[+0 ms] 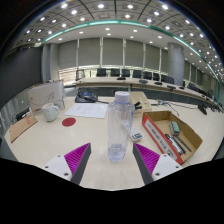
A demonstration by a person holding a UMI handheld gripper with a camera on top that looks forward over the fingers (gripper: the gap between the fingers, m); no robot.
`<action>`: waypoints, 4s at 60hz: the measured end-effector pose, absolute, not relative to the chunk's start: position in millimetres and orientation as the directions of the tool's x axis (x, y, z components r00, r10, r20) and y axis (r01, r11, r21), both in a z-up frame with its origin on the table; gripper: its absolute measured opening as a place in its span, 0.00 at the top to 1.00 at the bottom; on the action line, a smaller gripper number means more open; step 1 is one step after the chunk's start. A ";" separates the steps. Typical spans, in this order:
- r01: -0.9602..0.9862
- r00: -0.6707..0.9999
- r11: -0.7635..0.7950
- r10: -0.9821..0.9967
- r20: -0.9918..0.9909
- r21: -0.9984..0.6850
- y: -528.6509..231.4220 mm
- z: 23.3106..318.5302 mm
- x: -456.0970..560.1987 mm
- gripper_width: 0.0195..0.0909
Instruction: Pour water
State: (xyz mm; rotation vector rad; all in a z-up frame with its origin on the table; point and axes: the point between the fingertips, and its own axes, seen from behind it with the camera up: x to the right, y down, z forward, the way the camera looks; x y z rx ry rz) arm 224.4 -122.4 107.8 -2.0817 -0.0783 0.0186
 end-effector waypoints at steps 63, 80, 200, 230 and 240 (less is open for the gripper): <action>0.225 0.963 -0.356 -0.062 0.263 -0.907 12.0 170.1 212.2 0.83; 0.613 0.752 -0.280 -0.080 0.654 -0.739 75.8 269.7 108.9 0.83; 0.157 0.948 -0.359 0.316 0.038 -0.920 157.3 86.0 -73.7 0.79; 0.101 0.986 -0.490 0.164 0.023 -0.866 104.7 110.1 -48.4 0.07; 0.056 0.998 -0.566 0.054 0.030 -0.822 28.2 161.8 -58.2 0.07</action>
